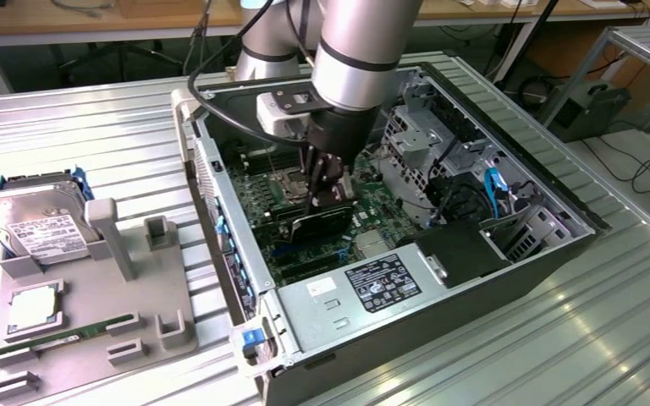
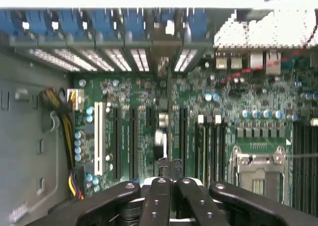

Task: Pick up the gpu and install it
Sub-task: 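Press down on the gpu until it lock into place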

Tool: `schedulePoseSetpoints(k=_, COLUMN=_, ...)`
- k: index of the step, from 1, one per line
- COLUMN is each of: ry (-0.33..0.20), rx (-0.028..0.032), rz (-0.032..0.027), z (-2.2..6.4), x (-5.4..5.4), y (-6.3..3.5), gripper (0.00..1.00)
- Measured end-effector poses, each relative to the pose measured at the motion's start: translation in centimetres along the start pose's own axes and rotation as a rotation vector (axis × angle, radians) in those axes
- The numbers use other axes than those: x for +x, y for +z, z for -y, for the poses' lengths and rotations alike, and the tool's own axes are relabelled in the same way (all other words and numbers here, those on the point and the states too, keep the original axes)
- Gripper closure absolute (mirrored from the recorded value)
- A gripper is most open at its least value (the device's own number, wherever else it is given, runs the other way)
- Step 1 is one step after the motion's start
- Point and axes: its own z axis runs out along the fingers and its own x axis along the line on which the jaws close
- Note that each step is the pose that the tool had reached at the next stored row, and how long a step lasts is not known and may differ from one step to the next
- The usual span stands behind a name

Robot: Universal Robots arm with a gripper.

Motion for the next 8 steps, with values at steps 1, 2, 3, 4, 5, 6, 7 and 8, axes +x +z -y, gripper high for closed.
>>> schedulePoseSetpoints(k=1, ry=0.000, rx=0.0000, rz=0.0000, z=-0.26, x=0.0, y=0.03, gripper=0.89)
schedulePoseSetpoints(k=2, ry=0.000, rx=0.0000, rz=-0.0001, z=-0.49, x=0.0, y=0.07, gripper=0.89)
schedulePoseSetpoints(k=3, ry=0.000, rx=0.0000, rz=0.0000, z=-0.69, x=0.0, y=0.11, gripper=0.89)
schedulePoseSetpoints(k=4, ry=0.000, rx=0.0001, rz=0.0001, z=-0.86, x=0.0, y=0.18, gripper=0.89)
schedulePoseSetpoints(k=5, ry=0.000, rx=0.0000, rz=0.0000, z=-0.99, x=0.0, y=0.23, gripper=0.89)
schedulePoseSetpoints(k=6, ry=0.000, rx=0.0000, rz=0.0000, z=-1.17, x=0.0, y=0.30, gripper=0.89)
schedulePoseSetpoints(k=7, ry=0.000, rx=0.0001, rz=0.0000, z=-1.36, x=0.0, y=0.38, gripper=0.89)
schedulePoseSetpoints(k=8, ry=0.000, rx=0.0000, rz=-0.0001, z=-1.58, x=0.0, y=0.47, gripper=0.89)
